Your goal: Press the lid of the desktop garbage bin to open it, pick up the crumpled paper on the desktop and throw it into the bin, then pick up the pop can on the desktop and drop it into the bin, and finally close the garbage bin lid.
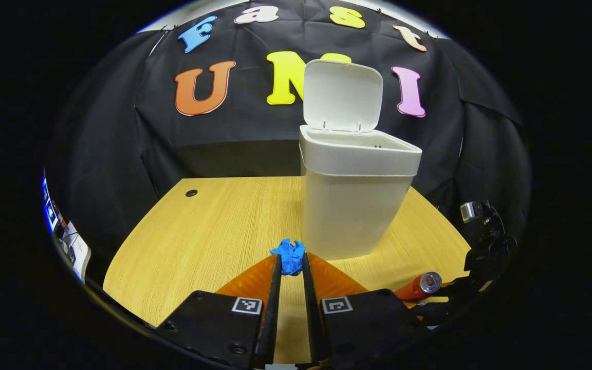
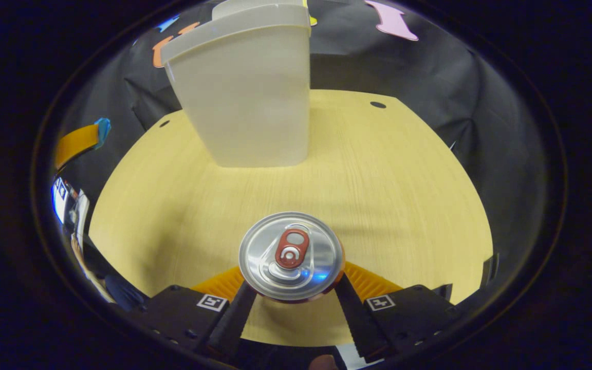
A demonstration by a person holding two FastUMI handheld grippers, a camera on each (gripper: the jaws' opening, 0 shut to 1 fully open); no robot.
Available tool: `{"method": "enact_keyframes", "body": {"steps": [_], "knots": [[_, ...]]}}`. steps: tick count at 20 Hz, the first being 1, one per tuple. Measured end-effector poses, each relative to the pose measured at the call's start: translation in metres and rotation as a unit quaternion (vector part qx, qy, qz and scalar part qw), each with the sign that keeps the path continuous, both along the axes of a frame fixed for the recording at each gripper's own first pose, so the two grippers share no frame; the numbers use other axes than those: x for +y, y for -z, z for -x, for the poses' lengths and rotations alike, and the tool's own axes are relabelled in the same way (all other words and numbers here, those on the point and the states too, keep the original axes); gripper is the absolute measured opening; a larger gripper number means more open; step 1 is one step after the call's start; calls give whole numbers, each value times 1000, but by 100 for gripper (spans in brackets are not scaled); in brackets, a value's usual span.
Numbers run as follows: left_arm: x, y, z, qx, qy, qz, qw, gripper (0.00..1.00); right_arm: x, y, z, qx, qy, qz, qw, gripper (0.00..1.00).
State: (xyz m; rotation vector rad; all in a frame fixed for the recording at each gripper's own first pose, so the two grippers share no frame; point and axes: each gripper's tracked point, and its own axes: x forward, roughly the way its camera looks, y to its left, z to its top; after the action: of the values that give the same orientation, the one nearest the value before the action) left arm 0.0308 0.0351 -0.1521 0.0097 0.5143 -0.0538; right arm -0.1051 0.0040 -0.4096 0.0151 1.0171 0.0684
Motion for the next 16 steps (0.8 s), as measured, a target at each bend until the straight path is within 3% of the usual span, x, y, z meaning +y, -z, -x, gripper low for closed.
{"method": "enact_keyframes", "body": {"steps": [12,16], "knots": [[-26,-126,-80,-133,7,27,991,28,-20,-95,-33,-71,5,-9,997,82],[-46,-147,-110,-143,20,39,989,28,-29,-118,-45,-97,7,-10,995,82]]}}
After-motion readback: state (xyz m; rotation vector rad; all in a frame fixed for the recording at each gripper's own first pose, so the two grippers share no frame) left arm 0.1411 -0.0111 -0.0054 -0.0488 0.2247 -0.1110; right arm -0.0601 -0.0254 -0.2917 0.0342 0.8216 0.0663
